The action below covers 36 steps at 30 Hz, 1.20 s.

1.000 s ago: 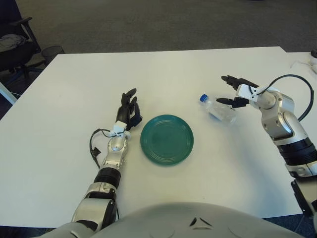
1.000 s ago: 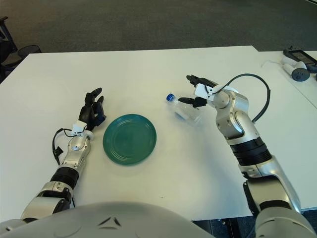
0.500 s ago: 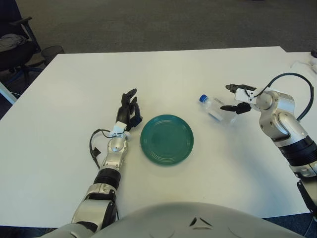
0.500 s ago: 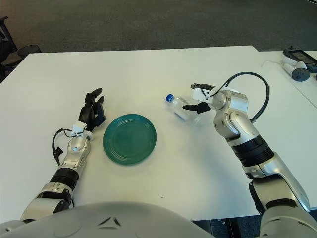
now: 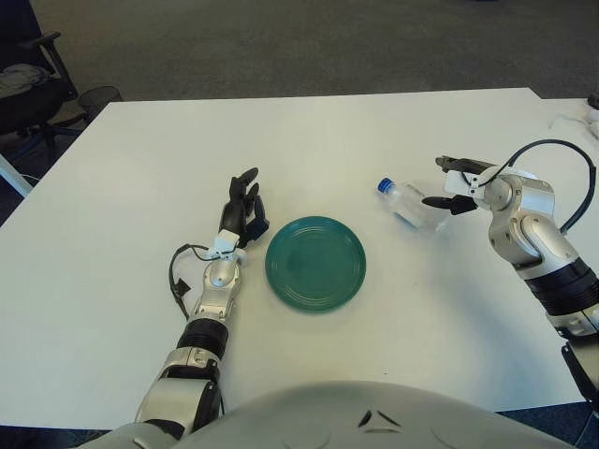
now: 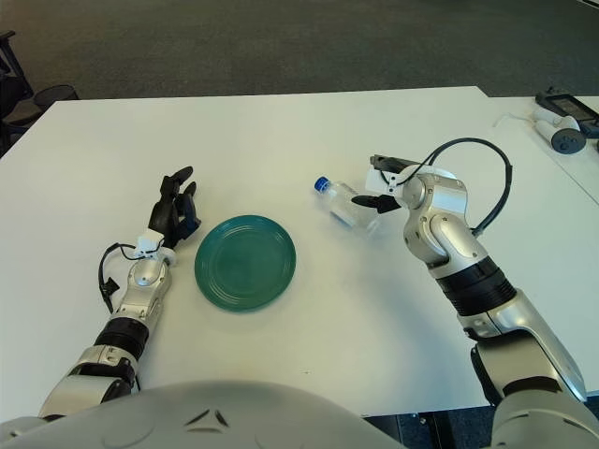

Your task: Put the bottle into the plate.

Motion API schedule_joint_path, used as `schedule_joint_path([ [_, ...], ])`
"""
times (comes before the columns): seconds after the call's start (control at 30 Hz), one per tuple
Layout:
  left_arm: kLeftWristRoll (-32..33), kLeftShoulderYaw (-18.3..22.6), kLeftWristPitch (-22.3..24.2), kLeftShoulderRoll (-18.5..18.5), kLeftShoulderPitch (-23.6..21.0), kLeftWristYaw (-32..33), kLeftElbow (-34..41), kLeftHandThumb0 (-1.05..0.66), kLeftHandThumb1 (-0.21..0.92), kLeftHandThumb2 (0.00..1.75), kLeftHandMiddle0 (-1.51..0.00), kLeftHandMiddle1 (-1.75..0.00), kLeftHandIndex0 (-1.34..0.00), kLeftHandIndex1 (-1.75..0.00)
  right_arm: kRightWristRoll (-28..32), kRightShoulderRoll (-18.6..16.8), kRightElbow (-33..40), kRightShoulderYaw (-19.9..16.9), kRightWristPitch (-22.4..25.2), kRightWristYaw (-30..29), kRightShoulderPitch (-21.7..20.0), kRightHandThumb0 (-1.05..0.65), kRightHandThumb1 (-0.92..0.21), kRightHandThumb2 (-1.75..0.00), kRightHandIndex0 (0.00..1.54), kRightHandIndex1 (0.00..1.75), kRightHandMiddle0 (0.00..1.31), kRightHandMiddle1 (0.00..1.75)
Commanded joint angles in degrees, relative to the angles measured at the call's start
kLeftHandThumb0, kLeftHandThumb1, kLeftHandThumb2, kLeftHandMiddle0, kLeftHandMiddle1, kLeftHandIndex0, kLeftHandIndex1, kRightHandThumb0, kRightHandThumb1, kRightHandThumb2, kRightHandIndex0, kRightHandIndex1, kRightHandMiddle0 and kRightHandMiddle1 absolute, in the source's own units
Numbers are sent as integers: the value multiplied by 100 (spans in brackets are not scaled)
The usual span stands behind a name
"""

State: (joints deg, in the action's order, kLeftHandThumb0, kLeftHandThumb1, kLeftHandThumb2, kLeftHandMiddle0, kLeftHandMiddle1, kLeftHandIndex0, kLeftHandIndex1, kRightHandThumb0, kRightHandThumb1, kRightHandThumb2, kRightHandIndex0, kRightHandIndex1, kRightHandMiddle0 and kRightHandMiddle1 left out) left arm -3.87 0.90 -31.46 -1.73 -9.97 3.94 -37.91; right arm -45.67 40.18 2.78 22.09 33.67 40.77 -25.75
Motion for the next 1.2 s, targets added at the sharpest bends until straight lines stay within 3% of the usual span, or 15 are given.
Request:
schedule_joint_path([
  [0.0,-29,-26,188,52,551,10,-281,-87,92,96,-38,-1,0,-80,-73,-88,-129,26,-49,-61,-95,-105,-92,-67,0,0,0,0],
  [1.17,134,1,114,39,646,-167,-210,-86,92,95,-39,-1,0,-80,-110,-617,-575,334,277,338,-537,-105,-92,-68,0,0,1,1],
])
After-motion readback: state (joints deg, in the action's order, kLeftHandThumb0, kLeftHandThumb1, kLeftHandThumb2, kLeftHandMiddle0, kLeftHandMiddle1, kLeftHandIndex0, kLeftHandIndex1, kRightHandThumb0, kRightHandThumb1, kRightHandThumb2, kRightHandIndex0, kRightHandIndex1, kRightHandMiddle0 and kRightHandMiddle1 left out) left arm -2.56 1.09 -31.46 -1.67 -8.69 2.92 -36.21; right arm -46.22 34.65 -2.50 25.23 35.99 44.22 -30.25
